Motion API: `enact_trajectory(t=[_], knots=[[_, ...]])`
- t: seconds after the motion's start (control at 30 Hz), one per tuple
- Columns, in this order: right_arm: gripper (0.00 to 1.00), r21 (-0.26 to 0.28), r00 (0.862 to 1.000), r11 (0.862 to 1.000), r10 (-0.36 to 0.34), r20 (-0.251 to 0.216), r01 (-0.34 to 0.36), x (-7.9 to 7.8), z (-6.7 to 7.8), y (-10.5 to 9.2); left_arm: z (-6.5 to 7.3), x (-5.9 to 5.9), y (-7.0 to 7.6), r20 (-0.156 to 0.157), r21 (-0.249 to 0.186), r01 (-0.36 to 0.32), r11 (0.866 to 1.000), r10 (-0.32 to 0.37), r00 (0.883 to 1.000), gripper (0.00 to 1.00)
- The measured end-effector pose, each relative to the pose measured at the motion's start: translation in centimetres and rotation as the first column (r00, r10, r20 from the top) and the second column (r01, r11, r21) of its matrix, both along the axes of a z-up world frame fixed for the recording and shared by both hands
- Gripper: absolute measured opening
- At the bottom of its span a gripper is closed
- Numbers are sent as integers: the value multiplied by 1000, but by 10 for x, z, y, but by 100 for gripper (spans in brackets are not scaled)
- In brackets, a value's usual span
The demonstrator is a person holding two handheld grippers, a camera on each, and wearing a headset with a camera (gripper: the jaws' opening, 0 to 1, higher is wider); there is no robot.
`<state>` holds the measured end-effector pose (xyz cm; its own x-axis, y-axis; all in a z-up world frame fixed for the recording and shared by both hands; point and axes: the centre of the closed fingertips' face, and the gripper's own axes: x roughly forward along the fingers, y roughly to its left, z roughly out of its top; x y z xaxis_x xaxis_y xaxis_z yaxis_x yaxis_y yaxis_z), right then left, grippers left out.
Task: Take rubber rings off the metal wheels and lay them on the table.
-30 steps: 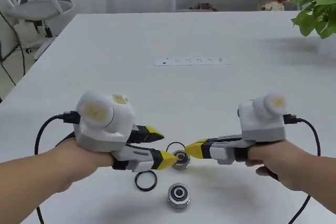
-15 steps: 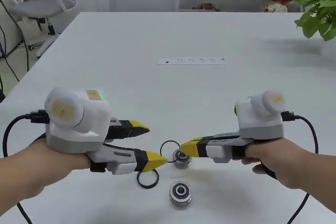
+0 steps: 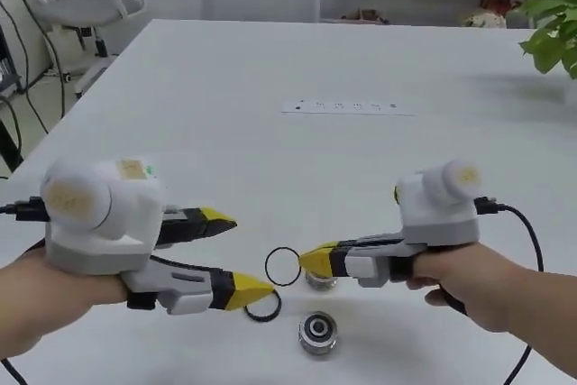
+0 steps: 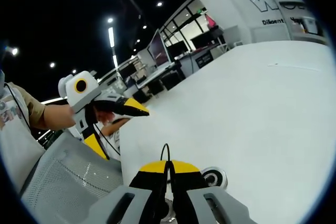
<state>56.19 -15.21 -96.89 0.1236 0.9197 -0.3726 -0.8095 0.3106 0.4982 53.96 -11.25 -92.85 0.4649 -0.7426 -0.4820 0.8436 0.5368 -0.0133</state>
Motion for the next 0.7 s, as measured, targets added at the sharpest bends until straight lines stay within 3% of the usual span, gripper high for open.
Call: enact_trajectory(t=[0.7], knots=[[0, -34, 997, 998, 53, -64, -56, -19, -21, 22, -6, -13, 24, -19, 7, -45, 999, 45, 999, 66]])
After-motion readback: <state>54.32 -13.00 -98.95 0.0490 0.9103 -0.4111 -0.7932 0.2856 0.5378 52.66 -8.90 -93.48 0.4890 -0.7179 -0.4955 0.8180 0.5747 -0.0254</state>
